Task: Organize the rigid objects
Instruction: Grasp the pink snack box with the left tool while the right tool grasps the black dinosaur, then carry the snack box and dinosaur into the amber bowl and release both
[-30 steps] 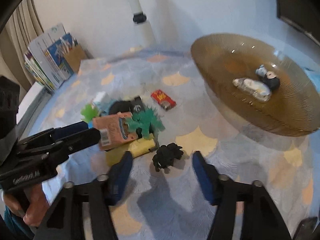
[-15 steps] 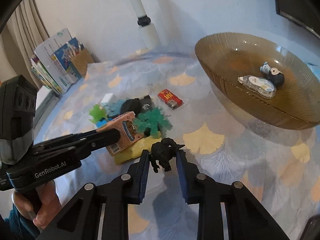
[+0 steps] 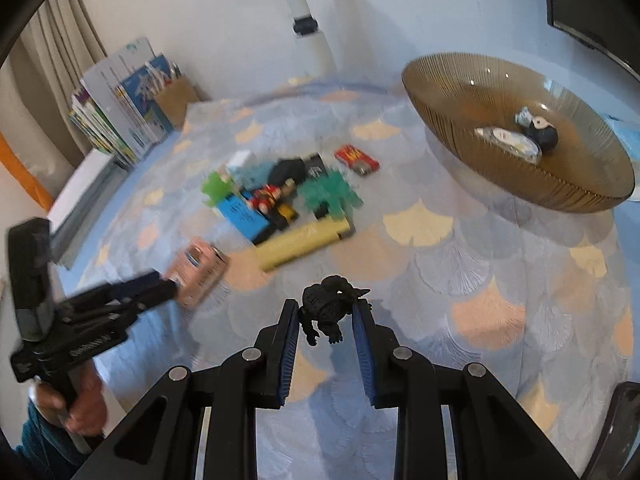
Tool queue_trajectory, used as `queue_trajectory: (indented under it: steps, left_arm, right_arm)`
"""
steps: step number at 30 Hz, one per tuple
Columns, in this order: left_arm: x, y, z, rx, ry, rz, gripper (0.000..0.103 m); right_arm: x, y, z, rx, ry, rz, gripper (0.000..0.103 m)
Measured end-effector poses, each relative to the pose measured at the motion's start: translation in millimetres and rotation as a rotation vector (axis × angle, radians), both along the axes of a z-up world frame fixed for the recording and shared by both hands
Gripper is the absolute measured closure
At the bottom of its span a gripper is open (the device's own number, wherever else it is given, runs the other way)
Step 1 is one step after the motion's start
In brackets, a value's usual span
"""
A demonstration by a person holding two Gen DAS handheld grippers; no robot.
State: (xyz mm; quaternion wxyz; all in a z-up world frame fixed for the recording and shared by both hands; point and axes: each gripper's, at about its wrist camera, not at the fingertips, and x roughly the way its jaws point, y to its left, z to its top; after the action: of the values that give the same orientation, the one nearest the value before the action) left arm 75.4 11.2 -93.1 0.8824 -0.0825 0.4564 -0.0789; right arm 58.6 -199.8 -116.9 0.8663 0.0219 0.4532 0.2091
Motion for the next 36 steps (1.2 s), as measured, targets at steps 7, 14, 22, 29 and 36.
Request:
queue_trajectory:
  steps: [7,14,22,29,36]
  left_arm:
    - [22.5,-26.0,-7.6,0.054,0.006,-0.094,0.049]
    - [21.0,-33.2,-11.4,0.134,-0.029,-0.097,0.065]
    - [18.4,-30.5,-11.8,0.120,-0.035,-0.073,0.065]
    - [12.1,-24.5,-10.0,0.093,-0.035,-0.042,0.065]
    - [14.4,-39.7,22.3,0.066,-0.121,-0.062,0.065]
  right_arm:
    - [4.9,5.1,-6.5,-0.028,0.010,0.063,0.076]
    - [-17.2,-0.4,-16.0,-0.115,0.003,0.147,0.041]
    - [-10.2,16.9,-25.2,-0.017,0.058,0.154,0.041]
    - [-4.3,42.0,-25.8,-0.077,-0.011,0.110,0.061]
    - [-12.9,25.3,3.7,-0.131,-0.118,0.090,0.061]
